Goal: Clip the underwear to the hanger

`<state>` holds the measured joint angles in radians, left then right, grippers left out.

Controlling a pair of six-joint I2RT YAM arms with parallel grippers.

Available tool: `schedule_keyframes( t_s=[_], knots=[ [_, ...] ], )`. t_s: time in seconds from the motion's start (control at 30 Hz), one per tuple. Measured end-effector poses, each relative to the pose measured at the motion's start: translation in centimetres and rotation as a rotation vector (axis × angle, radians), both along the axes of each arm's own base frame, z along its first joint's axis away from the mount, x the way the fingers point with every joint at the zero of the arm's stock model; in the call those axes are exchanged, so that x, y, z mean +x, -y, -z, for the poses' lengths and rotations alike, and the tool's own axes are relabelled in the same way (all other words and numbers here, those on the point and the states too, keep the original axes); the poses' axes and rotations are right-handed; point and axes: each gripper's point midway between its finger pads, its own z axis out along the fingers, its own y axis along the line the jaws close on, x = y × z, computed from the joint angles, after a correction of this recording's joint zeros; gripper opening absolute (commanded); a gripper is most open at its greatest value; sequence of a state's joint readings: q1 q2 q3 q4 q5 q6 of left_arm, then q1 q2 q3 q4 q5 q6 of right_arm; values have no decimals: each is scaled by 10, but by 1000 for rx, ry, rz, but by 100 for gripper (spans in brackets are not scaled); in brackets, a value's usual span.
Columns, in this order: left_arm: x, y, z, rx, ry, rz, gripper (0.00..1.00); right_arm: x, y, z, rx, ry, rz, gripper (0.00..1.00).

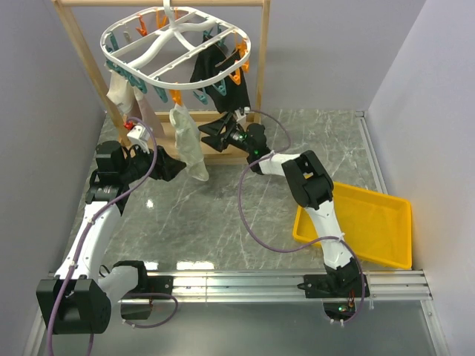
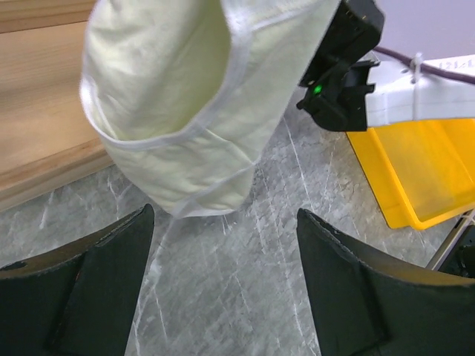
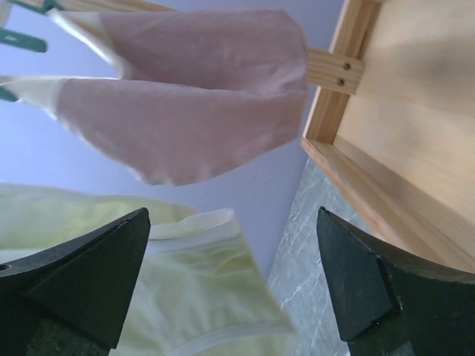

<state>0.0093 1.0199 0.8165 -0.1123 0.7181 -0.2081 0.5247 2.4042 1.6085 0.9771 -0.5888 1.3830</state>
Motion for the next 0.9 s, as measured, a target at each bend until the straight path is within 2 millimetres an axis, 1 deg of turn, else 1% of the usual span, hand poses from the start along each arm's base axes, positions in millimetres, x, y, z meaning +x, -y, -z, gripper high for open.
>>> schedule_keyframes(
  t_s=[0.07, 0.17, 0.27, 0.37, 0.47, 0.57, 0.6, 0.63, 0.67, 0.7, 0.73, 0.83, 0.9],
  knots=[
    [1, 0, -1, 0, 1, 1, 83, -1, -3, 8, 4, -31, -6, 100],
    [1, 0, -2, -1, 1, 4, 83, -5, -8, 15, 20, -75, -19, 100],
    [1, 0, -1, -1, -1, 4, 83, -10, -13, 15, 53, -121, -36, 100],
    [1, 0, 0, -1, -5, 4, 83, -15, -16, 9, 96, -152, -57, 99],
    [1, 0, -1, -1, -4, 4, 83, -21, -17, -3, 157, -169, -80, 95],
    [2, 0, -3, 0, -1, 4, 83, -28, -16, -11, 210, -182, -98, 85],
    [2, 0, -3, 0, 0, 4, 83, -30, -14, -12, 224, -182, -102, 73],
    [2, 0, -3, 0, 1, 4, 83, -32, -13, -11, 233, -190, -104, 64],
    [2, 0, -3, 0, 1, 4, 83, -34, -12, -9, 240, -202, -105, 46],
    [2, 0, -3, 1, 0, 4, 83, -36, -11, -7, 243, -213, -106, 35],
    [2, 0, -3, 1, 0, 4, 82, -37, -10, -3, 244, -230, -105, 10],
    [2, 0, -3, 2, 0, 2, 82, -39, -7, 3, 247, -257, -102, 0],
    [2, 0, -2, 3, -2, 0, 82, -40, -6, 5, 240, -259, -98, 0]
  ],
)
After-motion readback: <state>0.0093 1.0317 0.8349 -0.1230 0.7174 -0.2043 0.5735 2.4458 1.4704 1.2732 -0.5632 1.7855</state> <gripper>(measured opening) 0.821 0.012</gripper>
